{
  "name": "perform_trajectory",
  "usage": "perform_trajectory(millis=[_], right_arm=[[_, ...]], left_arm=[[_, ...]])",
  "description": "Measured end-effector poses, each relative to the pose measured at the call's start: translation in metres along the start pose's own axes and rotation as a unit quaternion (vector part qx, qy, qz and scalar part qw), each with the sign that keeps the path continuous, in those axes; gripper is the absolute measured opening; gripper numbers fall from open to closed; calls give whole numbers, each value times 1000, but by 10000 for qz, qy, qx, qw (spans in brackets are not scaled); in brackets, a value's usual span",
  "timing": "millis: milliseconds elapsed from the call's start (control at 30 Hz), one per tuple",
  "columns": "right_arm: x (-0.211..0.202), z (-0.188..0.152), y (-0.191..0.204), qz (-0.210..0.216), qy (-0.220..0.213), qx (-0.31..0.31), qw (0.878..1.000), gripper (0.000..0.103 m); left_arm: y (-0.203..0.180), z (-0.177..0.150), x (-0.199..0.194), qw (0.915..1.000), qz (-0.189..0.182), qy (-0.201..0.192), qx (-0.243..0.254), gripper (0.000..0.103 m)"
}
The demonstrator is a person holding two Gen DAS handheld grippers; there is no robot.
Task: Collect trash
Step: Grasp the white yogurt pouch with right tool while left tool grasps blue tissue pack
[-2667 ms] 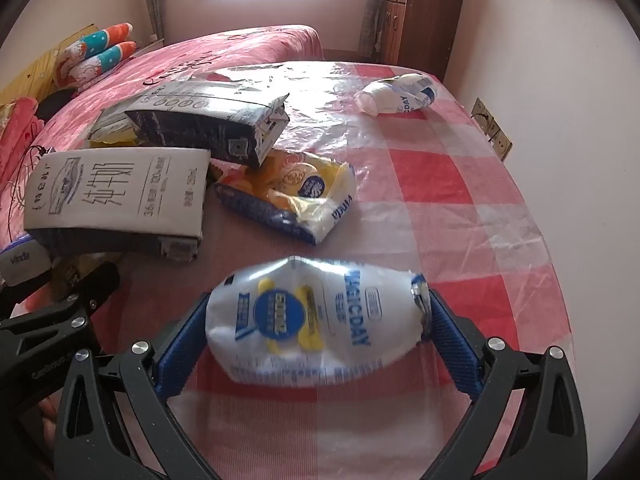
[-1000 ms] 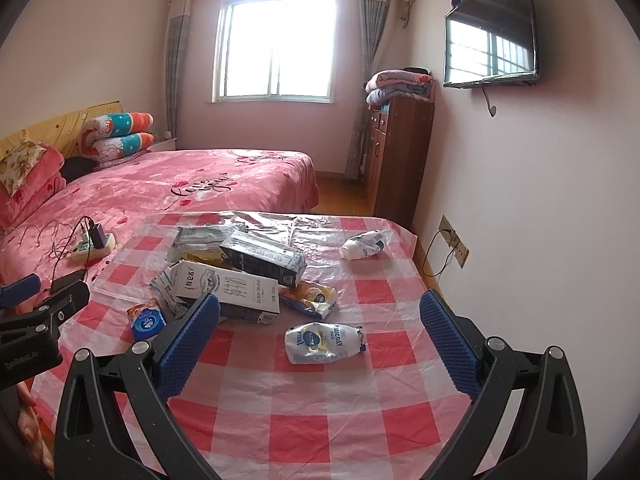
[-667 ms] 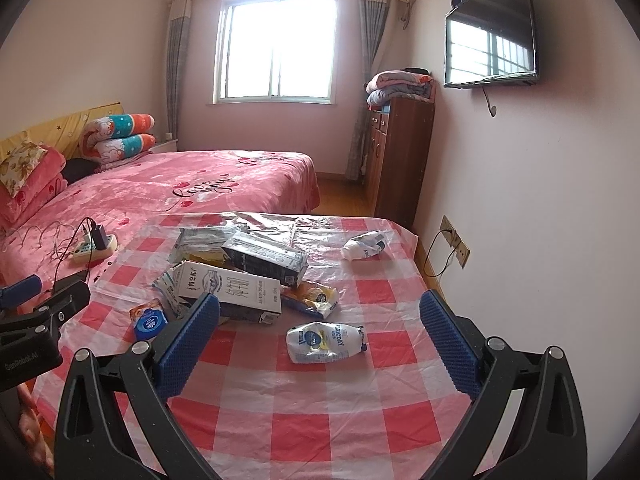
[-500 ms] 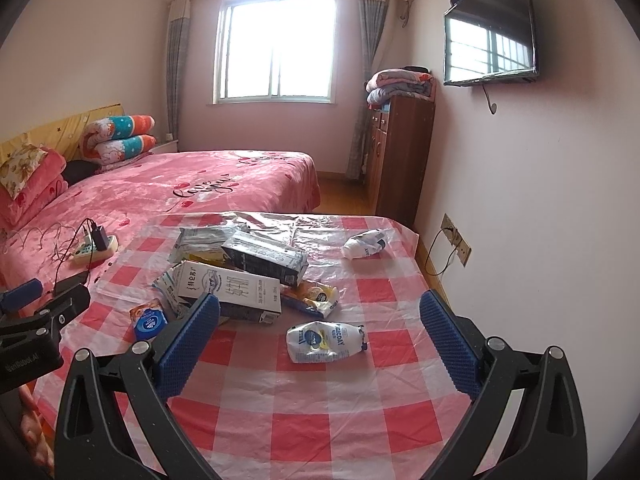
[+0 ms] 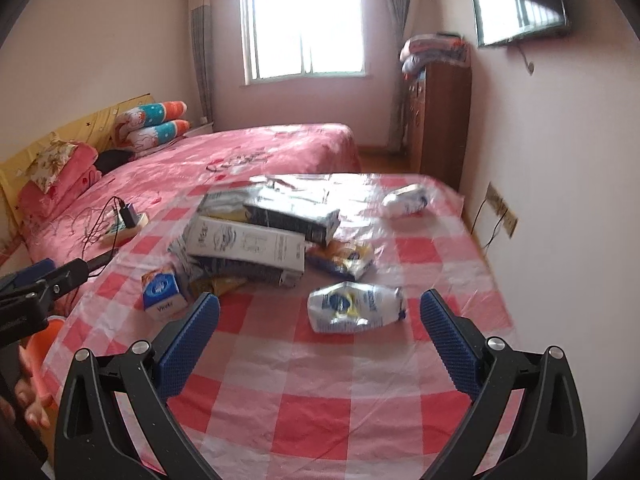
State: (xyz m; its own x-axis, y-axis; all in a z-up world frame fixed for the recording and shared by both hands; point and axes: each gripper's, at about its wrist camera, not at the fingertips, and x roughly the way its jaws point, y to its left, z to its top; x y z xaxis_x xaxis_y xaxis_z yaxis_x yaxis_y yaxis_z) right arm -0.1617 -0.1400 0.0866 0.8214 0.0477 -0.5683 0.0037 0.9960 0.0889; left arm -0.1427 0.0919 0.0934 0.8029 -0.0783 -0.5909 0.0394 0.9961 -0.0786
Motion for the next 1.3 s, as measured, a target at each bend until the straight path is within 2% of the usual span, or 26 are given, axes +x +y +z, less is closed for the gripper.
perform_trajectory(millis=[200,300,467,867,1133,1300], right_arm=[[27,-8,-26,150,439,587,9972,99],[42,-13,-34,197,653,709,9952,99],[65,-14,-45,197,880,873,9921,99],[104,4,-42,373,1043,469,9927,99],[131,6,-39,413,1387,239,9892,99],[138,6,-32,295,1525,40,9879,96]], left_arm=[[12,-10,30,9989,8,444,-172,99],[14,-16,48,9968,-15,733,-316,99],[14,-20,71,9938,-59,976,-535,99],[1,-9,111,9911,100,1173,-622,99],[-7,-2,129,9903,326,1264,-480,98],[-7,-2,134,9891,388,1311,-548,81]])
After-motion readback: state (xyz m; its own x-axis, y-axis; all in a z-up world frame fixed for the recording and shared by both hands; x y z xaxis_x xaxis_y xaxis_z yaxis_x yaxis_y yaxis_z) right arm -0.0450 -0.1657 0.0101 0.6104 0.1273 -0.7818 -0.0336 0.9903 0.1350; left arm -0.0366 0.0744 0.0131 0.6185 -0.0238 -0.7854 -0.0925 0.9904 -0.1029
